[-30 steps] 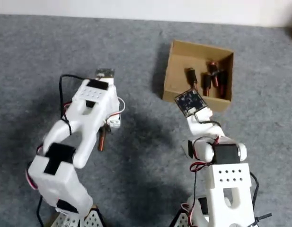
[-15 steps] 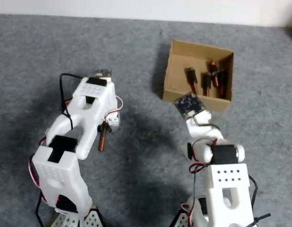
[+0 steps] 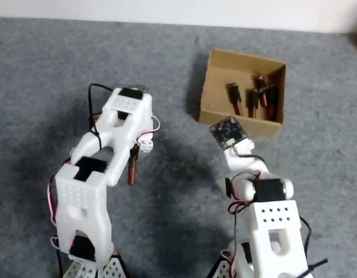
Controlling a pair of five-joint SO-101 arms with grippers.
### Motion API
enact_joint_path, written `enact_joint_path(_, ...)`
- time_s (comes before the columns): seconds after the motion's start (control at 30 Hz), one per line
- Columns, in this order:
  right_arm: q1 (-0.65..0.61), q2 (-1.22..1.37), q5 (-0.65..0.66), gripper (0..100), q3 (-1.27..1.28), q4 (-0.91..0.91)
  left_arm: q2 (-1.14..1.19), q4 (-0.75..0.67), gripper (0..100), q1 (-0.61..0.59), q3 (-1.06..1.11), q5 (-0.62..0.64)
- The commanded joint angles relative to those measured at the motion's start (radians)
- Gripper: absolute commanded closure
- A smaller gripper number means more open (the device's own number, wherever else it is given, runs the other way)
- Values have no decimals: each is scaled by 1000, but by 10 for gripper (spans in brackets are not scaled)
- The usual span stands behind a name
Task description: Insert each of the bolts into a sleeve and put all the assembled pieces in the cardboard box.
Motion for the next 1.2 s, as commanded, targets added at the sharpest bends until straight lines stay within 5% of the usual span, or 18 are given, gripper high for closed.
enact_joint_path(0.0, -51, -18, -14, 994, -16, -19, -31, 29, 995, -1, -7, -29)
enact_joint_path(0.17, -127, -145, -74, 994, -15, -56, -321, 23, 995, 13, 87, -26)
enact_joint_path(0.4, -249, -659, -74, 994, 102, -91, -1053, -37, 995, 73, 363, -25)
enact_joint_path(0.5, -314, -901, -112, 994, 217, -99, -1351, -149, 995, 110, 522, -25)
enact_joint_path(0.8, -332, -868, -172, 994, 398, -344, -2081, -658, 995, 237, 1059, 81)
enact_joint_path(0.97, -332, -862, -239, 994, 444, -489, -2293, -914, 994, 269, 1362, 83)
enact_joint_path(1.17, -332, -862, -259, 994, 538, -549, -2367, -1051, 994, 341, 1509, 83)
